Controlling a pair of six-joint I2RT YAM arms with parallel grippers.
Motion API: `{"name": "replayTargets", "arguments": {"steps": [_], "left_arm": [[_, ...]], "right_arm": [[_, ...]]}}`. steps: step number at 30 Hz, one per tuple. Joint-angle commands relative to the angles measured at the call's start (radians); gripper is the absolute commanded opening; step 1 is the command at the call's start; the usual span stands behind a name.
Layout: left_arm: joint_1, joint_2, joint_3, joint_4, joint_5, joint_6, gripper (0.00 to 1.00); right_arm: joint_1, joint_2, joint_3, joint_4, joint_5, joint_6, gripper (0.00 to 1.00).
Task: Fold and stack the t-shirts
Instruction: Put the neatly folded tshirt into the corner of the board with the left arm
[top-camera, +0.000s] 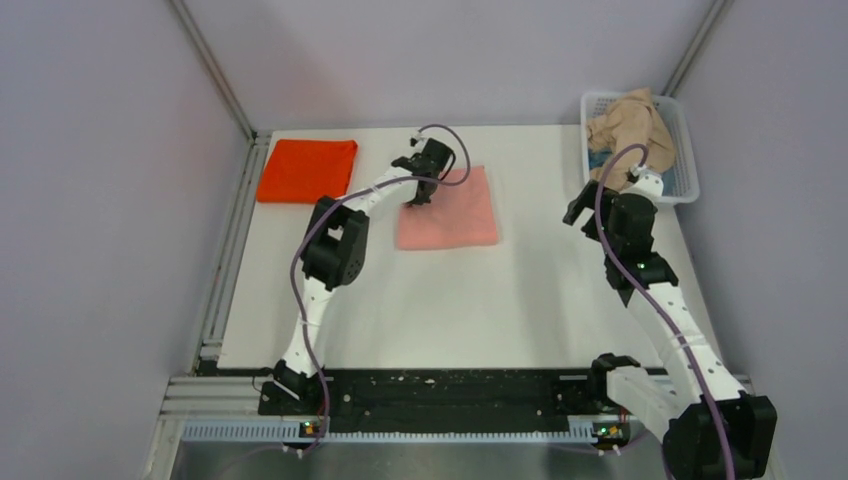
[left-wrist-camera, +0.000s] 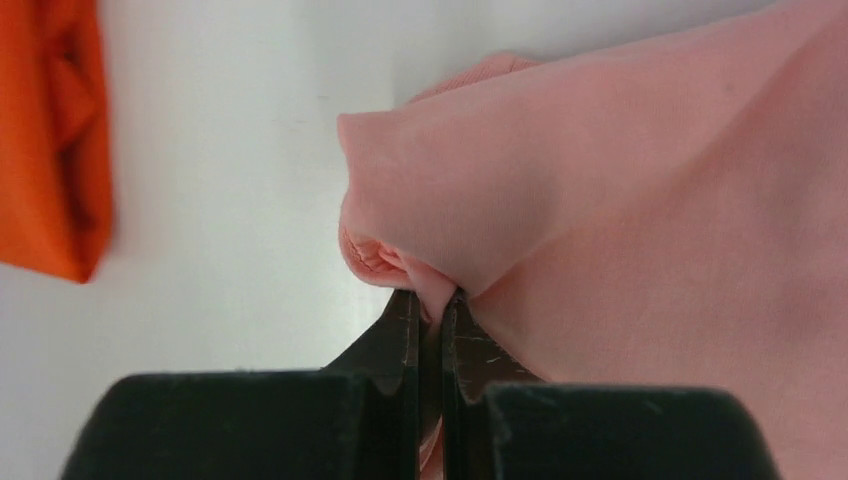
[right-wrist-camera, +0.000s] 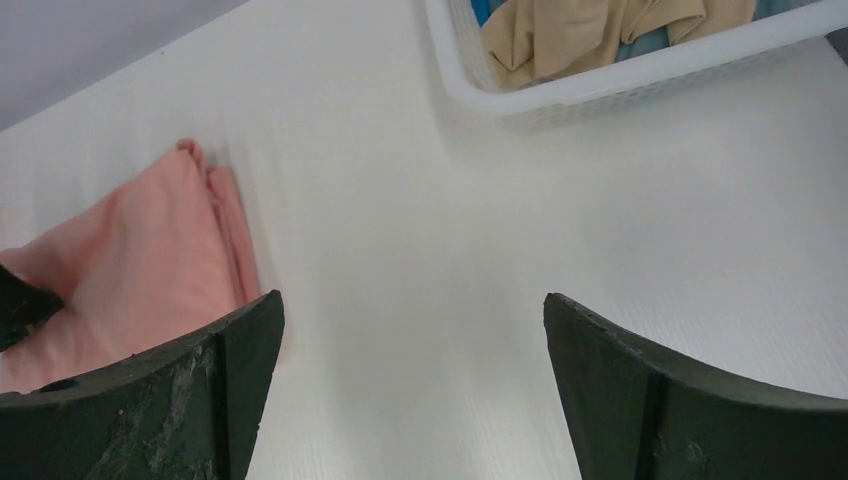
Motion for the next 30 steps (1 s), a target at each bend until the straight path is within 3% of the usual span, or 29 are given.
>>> {"name": "replayTargets", "arguments": {"steps": [1,8,15,30], "left_arm": [[0.077,-0.160,-0.116,0.162,-0.240,0.312,0.00],[0.196,-0.226,-0.121,0.355,-0.264,0.527,0.00],[0.278,-0.239,-0.048,0.410,-0.250,0.662,0.00],[0.307,-0.246,0.111,0.499,-0.330,0.866,0.00]], "right_arm": [[0.000,-0.029,0.002,0.003,0.062,-0.014,0.99],[0.000,0.011,0.013,0.007,0.089,-0.017,0.99],[0.000,0.067,0.030,0.007,0.094,-0.018,0.99],[0.000,0.120,0.046,0.005,0.102,-0.022,0.99]]}}
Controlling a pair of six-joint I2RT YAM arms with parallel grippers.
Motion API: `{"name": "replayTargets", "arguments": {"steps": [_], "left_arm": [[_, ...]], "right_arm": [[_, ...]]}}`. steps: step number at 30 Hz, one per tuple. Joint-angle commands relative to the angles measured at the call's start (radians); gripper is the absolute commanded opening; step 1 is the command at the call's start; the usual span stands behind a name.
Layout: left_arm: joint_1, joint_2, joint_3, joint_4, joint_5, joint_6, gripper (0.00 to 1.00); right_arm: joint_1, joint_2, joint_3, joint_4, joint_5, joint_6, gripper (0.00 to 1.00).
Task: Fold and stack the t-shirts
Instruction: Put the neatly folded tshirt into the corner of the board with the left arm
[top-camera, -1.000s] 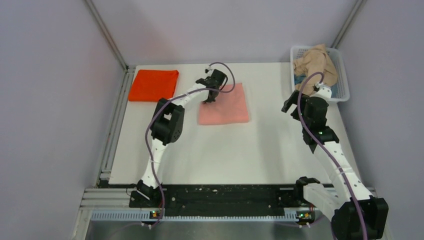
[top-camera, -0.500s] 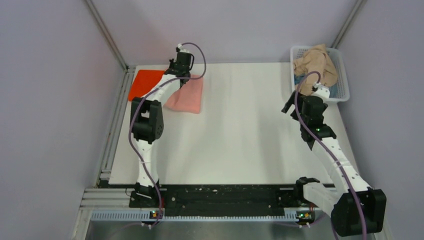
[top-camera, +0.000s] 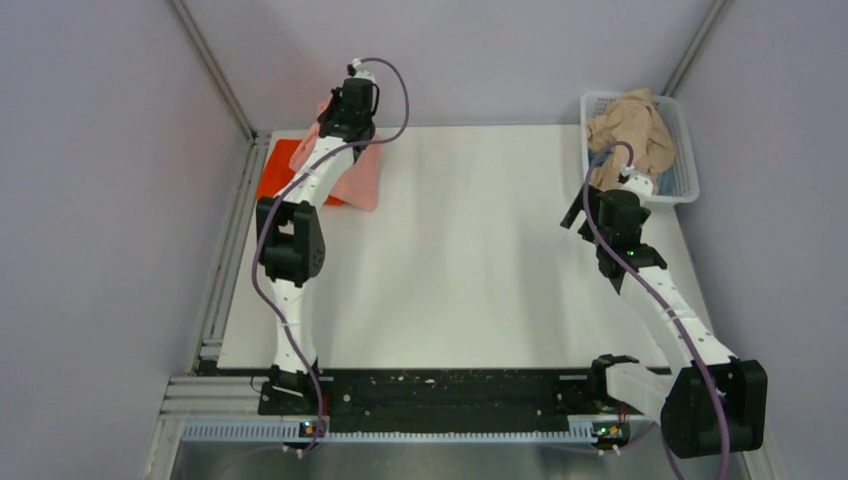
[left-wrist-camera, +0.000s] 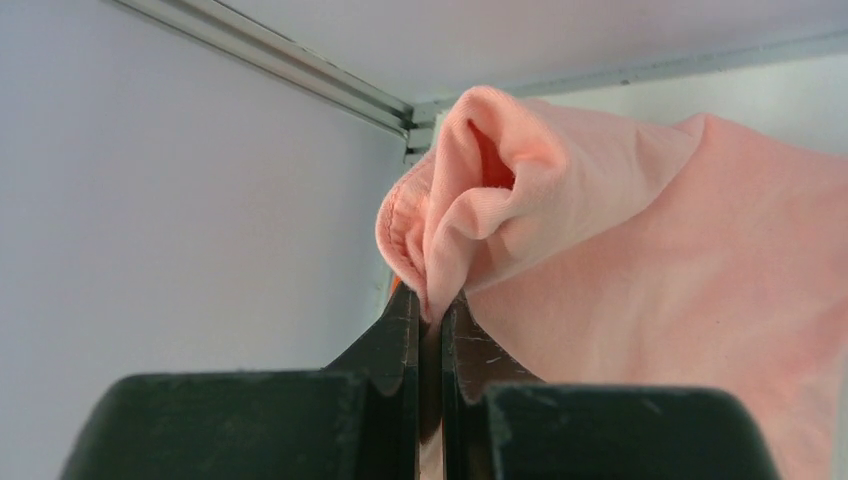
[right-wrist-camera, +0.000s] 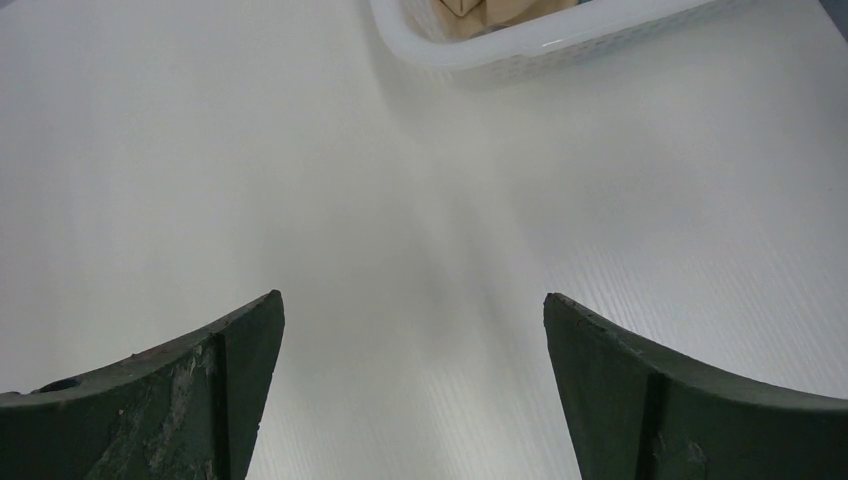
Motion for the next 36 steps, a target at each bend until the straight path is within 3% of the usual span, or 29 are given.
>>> {"name": "replayTargets", "arguments": {"steps": [1,19,30,36], "left_arm": [[0.008,-0.083,0.087,0.120,-0.059,0.106,0.00],[0.015,-0.152,0.127,0.086,0.003,0.117,0.00],[0.033,-0.106,0.105,0.072,-0.073,0.039,0.00],[0.039,-0.033,0.068,0.164,-0.159,0.060,0.00]], "right_arm": [[-0.001,-0.005,0.042,0.006,0.029,-0.014,0.99],[0.000,-0.002,0.041,0.004,0.031,-0.014,0.99],[0.000,0.002,0.037,0.010,0.029,-0.011,0.99],[0.000,0.014,0.040,0.008,0.024,-0.011,0.99]]}}
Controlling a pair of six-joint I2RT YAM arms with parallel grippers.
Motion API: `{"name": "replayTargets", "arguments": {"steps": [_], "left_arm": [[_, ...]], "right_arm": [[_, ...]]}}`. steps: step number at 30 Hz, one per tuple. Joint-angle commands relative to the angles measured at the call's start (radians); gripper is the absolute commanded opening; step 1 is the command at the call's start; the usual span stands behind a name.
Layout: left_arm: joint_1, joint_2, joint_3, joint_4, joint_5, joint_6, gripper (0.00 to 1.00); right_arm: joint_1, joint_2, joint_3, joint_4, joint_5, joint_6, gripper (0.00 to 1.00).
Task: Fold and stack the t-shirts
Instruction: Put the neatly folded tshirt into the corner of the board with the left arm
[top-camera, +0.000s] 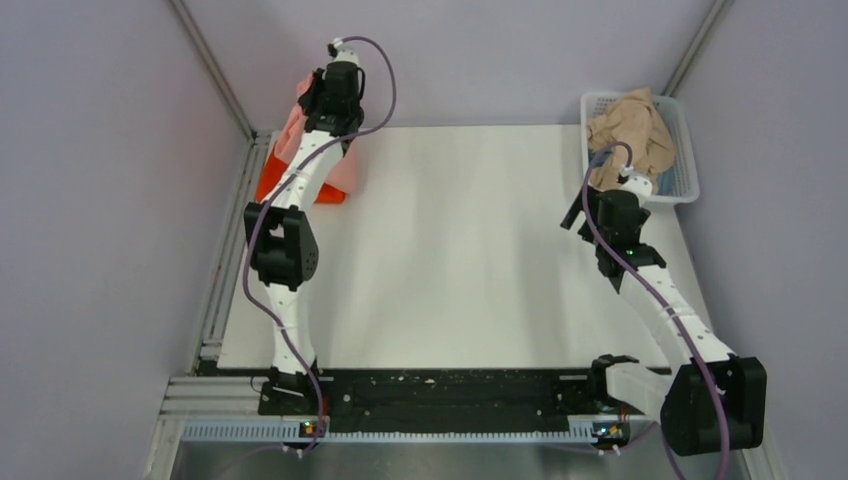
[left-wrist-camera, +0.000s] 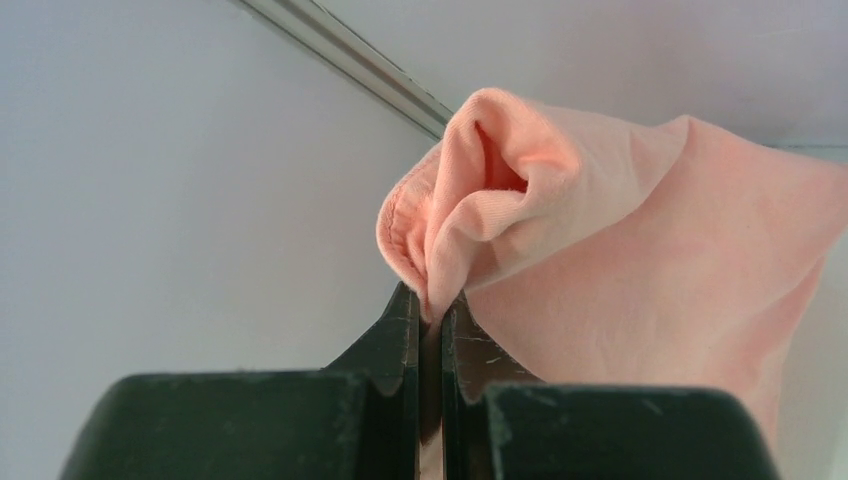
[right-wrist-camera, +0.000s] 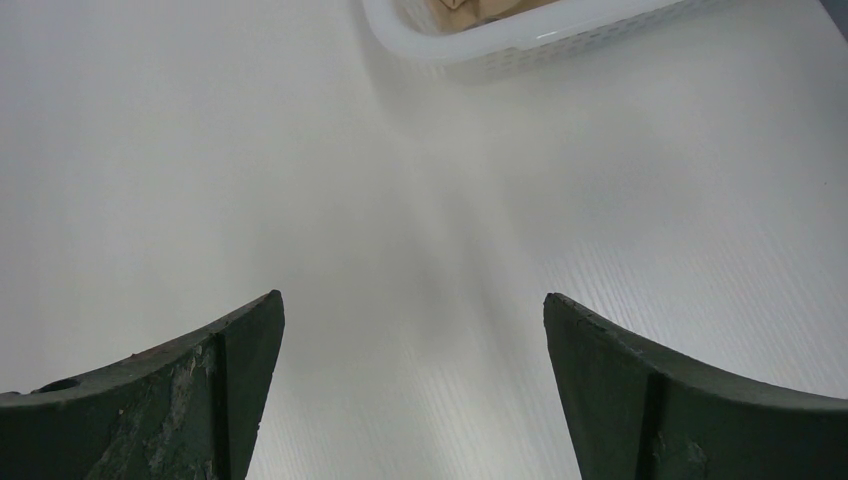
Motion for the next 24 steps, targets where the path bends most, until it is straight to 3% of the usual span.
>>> {"name": "replayTargets", "arguments": {"steps": [1,9,17,24], "left_arm": [[0.011,0.046,0.008,0.137,-0.118,0.010,0.00],[0.007,0.034,-0.099,0.302,-0.162,-0.002,0.00],[0.036,0.044,-0.327,0.767,-0.221,0.181,0.00],[0.093,0.106,-0.329,0.836,-0.149,0.188,0.00]], "right_arm": [[0.000,0.010,0.040,0.013,0.016,-0.011,0.99],[0.000,0.022,0.039,0.011,0.016,-0.003,0.99],[0.000,0.041,0.046,0.009,0.014,0.002,0.99],[-0.001,0.062,0.056,-0.002,0.010,0.002,0.99]]}}
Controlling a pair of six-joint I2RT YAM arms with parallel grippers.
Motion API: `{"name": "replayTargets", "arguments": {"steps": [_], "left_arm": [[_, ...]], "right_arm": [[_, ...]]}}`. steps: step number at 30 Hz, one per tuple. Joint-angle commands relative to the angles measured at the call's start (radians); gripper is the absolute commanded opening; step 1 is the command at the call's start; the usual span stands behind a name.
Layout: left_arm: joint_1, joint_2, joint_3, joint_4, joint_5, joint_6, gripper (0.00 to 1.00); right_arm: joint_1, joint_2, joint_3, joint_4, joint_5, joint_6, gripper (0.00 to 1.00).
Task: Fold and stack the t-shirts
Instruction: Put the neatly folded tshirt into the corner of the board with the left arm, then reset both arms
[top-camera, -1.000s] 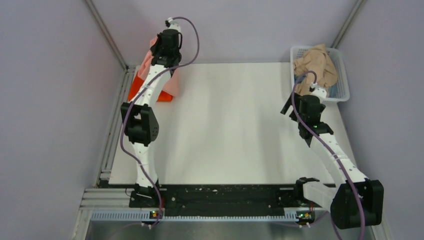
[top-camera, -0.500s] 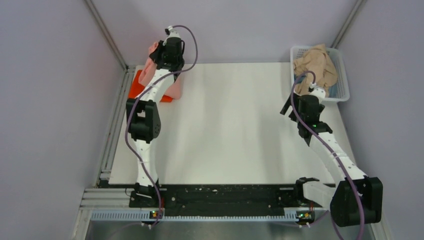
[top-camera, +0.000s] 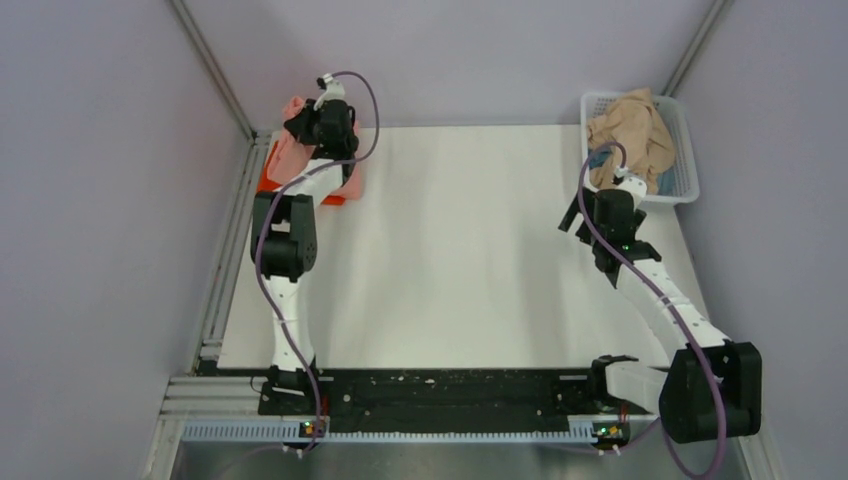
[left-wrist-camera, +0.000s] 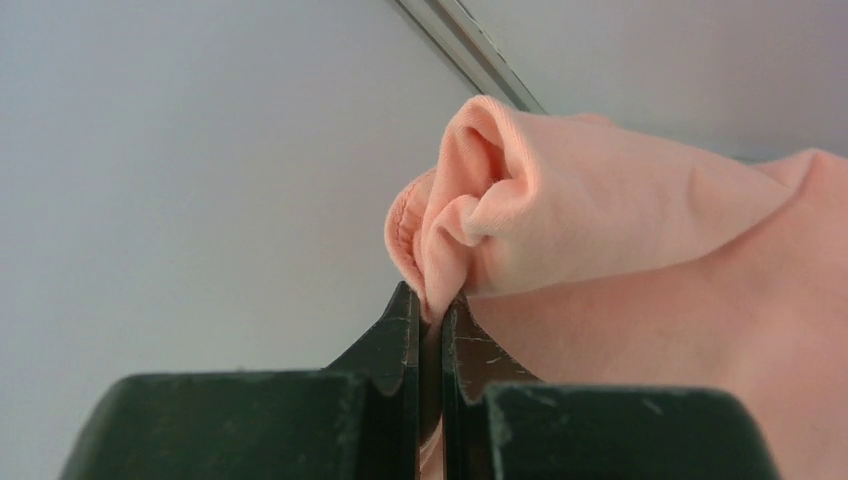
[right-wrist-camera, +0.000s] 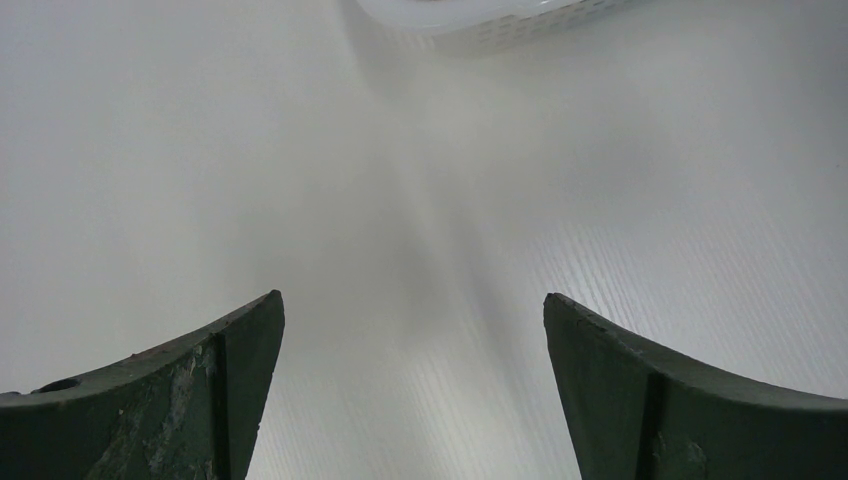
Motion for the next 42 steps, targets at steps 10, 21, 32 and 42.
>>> {"name": "replayTargets", "arguments": {"steps": [10,21,32,42], "left_arm": [[0.138,0.094,0.099,-0.007,0.154,-0.107,0.00],[0.191,0.127,0.215,-0.245,0.144,-0.375,0.91],[0.105,-0.198,-0.206,-0.144,0.494,-0.801,0.99],[0.004,-0.405,-0.266,-0.218,0.610,-0.956,0.99]], "right_arm": [[-0.001,0.032,0.060,0.003,0.020,0.006,0.99],[0.000,0.033,0.072,-0.010,0.020,0.001,0.99],[-0.001,0.011,0.059,0.003,-0.015,-0.002,0.99],[0.000,-0.033,0.035,0.012,-0.063,-0.009,0.99]]}}
